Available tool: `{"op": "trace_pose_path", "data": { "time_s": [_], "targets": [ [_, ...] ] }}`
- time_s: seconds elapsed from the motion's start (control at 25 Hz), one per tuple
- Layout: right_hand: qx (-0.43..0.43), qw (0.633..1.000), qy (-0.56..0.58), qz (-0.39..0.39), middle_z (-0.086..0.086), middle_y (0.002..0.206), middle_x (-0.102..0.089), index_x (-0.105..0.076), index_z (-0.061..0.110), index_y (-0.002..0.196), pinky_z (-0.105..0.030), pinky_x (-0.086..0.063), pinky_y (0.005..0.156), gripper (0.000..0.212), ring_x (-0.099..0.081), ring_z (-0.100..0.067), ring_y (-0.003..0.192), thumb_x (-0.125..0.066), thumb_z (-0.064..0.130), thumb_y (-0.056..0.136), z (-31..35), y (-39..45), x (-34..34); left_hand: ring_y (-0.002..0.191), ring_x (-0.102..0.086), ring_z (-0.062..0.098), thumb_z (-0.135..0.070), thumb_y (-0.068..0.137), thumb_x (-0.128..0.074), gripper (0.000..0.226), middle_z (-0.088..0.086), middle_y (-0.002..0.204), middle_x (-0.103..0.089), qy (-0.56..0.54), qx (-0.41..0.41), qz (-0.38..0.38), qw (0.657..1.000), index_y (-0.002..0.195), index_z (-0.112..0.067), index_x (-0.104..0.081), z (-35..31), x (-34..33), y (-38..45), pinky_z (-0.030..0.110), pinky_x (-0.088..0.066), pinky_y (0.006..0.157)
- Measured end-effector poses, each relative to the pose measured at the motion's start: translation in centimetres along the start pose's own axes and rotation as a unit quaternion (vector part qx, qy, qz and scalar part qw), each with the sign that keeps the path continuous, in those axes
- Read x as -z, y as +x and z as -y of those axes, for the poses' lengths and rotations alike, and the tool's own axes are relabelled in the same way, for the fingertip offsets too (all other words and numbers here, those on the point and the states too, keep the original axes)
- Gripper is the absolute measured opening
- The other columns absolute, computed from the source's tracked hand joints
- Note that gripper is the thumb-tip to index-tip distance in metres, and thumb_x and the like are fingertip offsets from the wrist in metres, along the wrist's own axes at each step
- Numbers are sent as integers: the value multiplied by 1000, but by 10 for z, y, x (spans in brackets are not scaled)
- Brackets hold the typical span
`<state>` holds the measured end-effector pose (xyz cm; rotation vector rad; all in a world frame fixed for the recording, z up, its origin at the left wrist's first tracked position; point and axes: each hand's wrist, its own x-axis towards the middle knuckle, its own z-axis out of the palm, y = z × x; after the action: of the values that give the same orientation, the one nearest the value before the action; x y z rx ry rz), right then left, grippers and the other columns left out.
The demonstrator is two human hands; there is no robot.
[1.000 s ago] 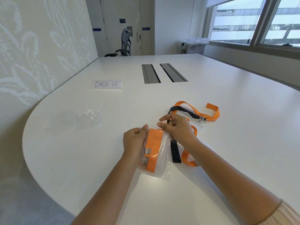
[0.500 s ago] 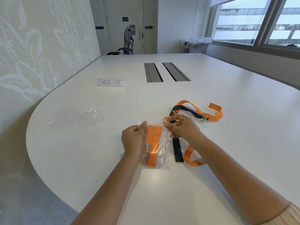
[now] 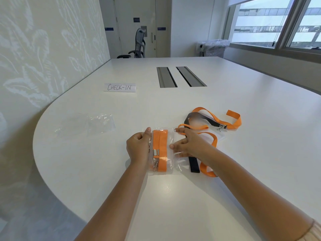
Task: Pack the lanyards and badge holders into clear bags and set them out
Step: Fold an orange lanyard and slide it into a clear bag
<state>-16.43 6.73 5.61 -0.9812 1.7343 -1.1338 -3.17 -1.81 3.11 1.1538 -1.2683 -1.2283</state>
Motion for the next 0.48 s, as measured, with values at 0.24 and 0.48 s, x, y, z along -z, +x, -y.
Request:
{"op": "trace_pose_path", "data": {
  "time_s": [0.24, 0.48],
  "targets": [
    [24, 996, 59, -69, -1, 76, -71, -44, 24, 119, -18, -53, 51, 55, -70, -9, 64, -75, 15, 74, -4, 6, -11, 78, -58, 18, -24, 84, -64, 23, 0, 89, -61, 104, -99, -61, 988, 107, -21, -60, -4, 4, -3, 33, -48, 71],
    [-1, 991, 115, -61, -9, 81, -70, -50, 10, 118, -28, -58, 62, 48, -69, -17, 66, -74, 9, 77, 5, 19, -41, 112, -50, 25, -7, 85, -55, 36, 3, 119, -60, 264, -285, -65, 919, 119, -18, -59, -6, 8, -3, 35, -41, 92]
  ]
}}
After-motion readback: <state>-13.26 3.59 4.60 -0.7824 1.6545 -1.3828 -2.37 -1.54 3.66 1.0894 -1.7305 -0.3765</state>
